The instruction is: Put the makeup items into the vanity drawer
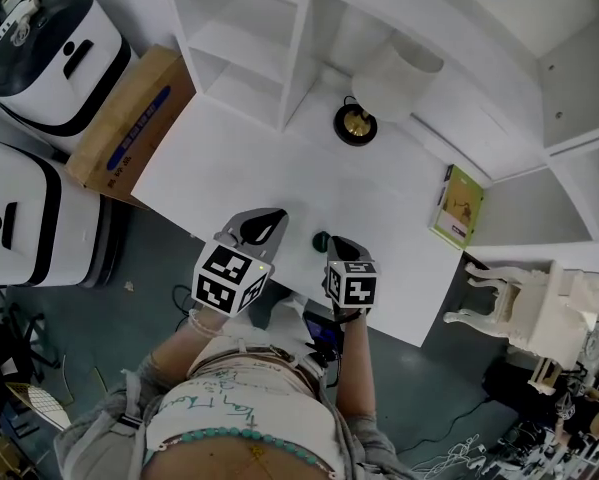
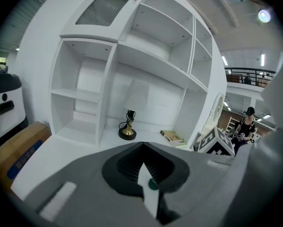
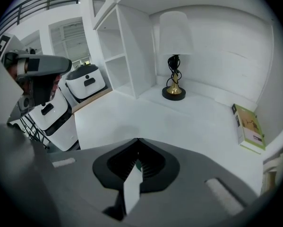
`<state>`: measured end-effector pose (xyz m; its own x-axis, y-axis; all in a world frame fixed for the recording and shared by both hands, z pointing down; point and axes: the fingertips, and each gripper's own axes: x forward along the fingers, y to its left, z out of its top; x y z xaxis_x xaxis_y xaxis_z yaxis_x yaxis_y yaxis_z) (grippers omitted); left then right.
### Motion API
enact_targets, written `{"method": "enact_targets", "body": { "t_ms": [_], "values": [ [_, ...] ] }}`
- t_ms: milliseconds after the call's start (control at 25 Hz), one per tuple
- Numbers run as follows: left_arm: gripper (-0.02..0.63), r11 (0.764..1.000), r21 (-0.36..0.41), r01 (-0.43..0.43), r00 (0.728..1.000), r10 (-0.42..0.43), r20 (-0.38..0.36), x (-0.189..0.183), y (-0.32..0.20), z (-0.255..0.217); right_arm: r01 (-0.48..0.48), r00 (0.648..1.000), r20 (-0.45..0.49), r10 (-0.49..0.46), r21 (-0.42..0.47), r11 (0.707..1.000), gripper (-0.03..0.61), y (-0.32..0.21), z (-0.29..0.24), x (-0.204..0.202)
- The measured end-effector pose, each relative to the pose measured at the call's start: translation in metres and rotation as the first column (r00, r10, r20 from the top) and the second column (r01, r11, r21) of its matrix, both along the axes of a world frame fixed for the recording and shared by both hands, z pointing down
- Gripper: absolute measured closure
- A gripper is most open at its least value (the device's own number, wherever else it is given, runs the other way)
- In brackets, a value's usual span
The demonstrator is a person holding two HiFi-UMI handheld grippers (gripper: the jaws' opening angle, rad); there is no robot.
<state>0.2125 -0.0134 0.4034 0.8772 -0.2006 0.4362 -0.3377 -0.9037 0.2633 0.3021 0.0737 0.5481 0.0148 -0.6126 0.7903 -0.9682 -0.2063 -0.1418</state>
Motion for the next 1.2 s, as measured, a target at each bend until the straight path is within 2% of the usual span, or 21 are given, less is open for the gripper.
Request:
{"method": "enact_targets", "body": {
  "t_ms": [600, 1200],
  "values": [
    [0.612, 0.999, -0.021, 0.037, 0.999, -0.036, 0.011, -0.016, -0.007, 0.008, 0.057, 0.998, 0.012, -0.056, -0.105, 0.993, 0.549, 0.0, 0.041, -0.009],
    [0.612, 0.996, -0.045, 0.077, 0.997, -0.076, 0.024, -0.031, -0.019, 0.02, 0.07, 0.997, 0.031, -0.065, -0.181, 0.981, 0.549, -0.001, 0.072, -0.006]
  ]
}}
